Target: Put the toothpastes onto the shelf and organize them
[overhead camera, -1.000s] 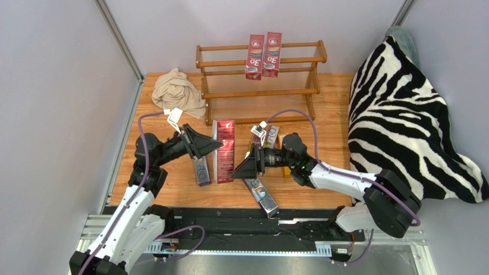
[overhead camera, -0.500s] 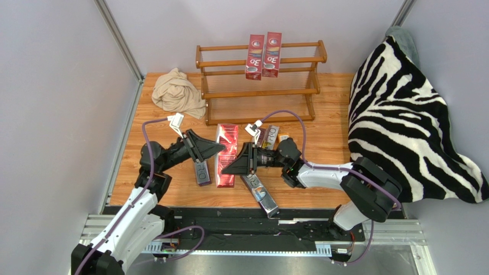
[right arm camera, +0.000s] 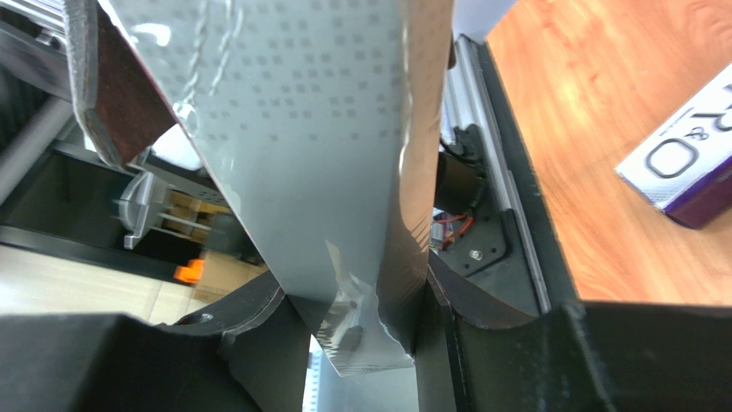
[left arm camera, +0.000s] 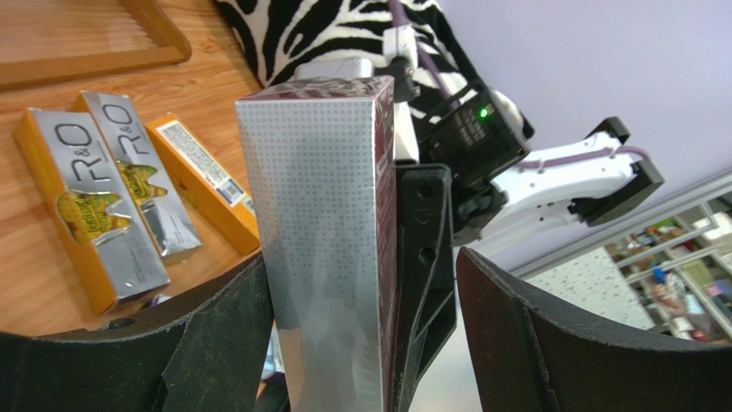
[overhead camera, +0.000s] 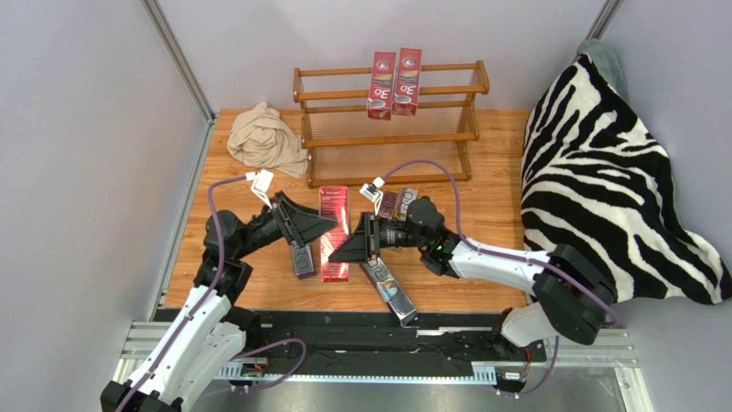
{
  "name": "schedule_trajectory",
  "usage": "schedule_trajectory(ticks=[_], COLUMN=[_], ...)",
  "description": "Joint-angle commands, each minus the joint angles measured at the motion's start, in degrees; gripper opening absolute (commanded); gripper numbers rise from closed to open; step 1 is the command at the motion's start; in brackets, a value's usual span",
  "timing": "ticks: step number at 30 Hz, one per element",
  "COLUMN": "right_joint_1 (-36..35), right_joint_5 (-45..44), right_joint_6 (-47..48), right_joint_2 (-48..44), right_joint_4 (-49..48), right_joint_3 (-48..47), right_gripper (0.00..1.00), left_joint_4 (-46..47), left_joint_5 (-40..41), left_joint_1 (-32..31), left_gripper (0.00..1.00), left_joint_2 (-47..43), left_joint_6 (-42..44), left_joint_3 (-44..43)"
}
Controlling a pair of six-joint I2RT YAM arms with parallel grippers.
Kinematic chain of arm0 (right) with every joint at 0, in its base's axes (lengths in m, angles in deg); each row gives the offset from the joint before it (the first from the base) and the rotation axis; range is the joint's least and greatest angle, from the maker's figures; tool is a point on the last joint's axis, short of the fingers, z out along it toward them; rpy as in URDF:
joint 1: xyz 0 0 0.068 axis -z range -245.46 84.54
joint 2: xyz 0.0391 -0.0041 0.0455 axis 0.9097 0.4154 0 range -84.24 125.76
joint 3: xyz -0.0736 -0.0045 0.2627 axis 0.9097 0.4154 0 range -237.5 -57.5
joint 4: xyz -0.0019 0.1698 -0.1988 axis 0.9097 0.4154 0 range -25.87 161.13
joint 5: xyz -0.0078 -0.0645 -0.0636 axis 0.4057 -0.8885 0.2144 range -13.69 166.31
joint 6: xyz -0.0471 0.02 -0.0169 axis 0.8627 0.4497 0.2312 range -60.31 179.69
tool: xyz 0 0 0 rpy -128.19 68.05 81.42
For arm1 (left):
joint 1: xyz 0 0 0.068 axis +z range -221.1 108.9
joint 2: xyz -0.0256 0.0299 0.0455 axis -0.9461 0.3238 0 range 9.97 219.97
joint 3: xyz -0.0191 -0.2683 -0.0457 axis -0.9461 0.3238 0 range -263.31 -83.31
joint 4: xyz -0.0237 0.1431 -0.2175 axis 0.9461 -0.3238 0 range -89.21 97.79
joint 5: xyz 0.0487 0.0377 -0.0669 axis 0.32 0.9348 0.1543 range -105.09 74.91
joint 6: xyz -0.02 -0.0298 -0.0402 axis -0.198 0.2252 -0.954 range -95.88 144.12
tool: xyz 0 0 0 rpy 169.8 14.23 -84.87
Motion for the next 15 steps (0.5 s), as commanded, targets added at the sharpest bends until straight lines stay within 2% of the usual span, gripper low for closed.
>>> schedule_trajectory(ticks=[1, 6, 10, 15], right_joint_1=[-0.2, -0.2, -0.2, -0.3], right_joint_5=[-1.7, 2.5, 5.6, 6.3], right_joint_6=[15.1, 22.0, 24.5, 26.3], right_joint_2=[-5.9, -4.9, -3.9, -3.4], right_joint_4=[23.5, 36.1, 38.7, 42.1], right_joint_3=[-8.0, -14.7, -16.4, -17.7], right_gripper=[0.34, 0.34, 0.33, 0.34], left_joint_4=[-8.8, -9.0, -8.3, -6.2], left_joint_5=[-1.1, -4.3, -4.8, -6.1], left_joint_1=[-0.2, -0.3, -0.3, -0.3], left_gripper=[0.82, 0.82, 0.77, 0.63], left_joint_2=[-1.5, 0.4, 0.5, 0.2], left_joint_6=[8.9, 10.1, 10.6, 9.5], left_joint_3=[-5.6, -5.9, -5.5, -4.6])
